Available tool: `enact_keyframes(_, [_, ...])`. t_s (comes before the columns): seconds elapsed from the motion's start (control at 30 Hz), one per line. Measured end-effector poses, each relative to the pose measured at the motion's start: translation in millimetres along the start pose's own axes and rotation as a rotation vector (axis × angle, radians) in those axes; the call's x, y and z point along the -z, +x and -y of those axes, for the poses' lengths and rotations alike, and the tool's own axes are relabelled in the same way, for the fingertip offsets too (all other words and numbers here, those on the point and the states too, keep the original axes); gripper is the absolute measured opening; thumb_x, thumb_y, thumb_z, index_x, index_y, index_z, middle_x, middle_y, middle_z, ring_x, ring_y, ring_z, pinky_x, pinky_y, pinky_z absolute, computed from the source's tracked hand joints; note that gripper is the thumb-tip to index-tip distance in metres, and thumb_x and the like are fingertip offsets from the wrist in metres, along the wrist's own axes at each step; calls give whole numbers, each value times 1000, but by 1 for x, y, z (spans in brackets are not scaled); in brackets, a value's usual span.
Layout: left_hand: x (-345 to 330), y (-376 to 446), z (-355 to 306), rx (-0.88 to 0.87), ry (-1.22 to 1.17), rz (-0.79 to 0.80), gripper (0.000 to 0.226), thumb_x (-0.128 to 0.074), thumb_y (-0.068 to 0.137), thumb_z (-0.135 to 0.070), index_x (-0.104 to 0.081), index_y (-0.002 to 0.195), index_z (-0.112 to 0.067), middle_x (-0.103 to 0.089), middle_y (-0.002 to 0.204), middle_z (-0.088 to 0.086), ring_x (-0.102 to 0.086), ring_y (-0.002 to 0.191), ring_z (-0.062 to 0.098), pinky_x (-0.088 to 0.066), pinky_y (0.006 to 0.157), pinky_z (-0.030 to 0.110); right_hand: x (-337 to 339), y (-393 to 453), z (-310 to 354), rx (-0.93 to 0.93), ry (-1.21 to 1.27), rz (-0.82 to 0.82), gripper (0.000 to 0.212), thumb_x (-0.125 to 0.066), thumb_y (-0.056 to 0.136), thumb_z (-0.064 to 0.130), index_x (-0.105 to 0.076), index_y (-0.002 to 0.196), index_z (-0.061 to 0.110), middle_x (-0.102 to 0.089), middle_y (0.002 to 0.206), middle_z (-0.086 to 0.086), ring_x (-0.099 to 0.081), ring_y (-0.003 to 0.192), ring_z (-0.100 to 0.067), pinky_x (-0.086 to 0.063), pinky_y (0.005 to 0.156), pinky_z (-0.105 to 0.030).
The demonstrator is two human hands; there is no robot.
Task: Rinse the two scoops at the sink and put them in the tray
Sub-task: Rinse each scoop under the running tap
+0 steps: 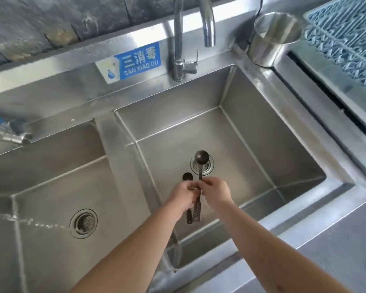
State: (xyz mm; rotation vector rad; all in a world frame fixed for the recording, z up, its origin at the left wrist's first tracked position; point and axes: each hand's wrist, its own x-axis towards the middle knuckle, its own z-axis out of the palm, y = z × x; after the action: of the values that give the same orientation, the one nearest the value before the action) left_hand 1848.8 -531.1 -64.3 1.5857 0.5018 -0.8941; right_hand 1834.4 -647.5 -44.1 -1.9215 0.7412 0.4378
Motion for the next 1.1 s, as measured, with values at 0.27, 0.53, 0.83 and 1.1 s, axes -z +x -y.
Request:
enact_keyframes(0.27, [-51, 103, 42, -43, 595, 14, 26, -57, 87, -12, -78, 98, -24, -76, 92, 4, -63, 78, 17, -47, 69, 27, -2, 111, -79, -366, -162, 68, 14, -63, 84, 18, -74, 86, 10, -68, 76, -4, -60, 71, -22, -41, 52, -24])
enact_keyframes(0.53, [-62, 152, 85, -1, 722, -67, 28, -57, 81, -8, -77, 93, -23, -77, 93, 3, -69, 89, 23, -55, 76, 31, -41, 168, -119, -504, -255, 47, 31, -64, 84, 11, -65, 115, 8, -67, 117, -14, -63, 107, -30, -41, 71, -25])
enact_keyframes(0.83, [-60, 142, 80, -3, 780, -124, 27, -63, 83, -24, -68, 107, -13, -70, 107, 11, -63, 104, 32, -47, 77, 31, -29, 159, -109, -483, -386, 121, 6, -65, 83, 16, -62, 86, 12, -65, 83, -6, -64, 94, -29, -42, 69, -25])
enact_keyframes(1.1, [-18, 68, 35, -224, 1049, -94, 29, -41, 91, -30, -62, 105, -16, -69, 101, 14, -65, 95, 36, -50, 72, 38, -12, 88, -39, -175, -662, 279, 25, -51, 90, 21, -67, 102, 6, -66, 102, -13, -63, 101, -33, -53, 78, -32])
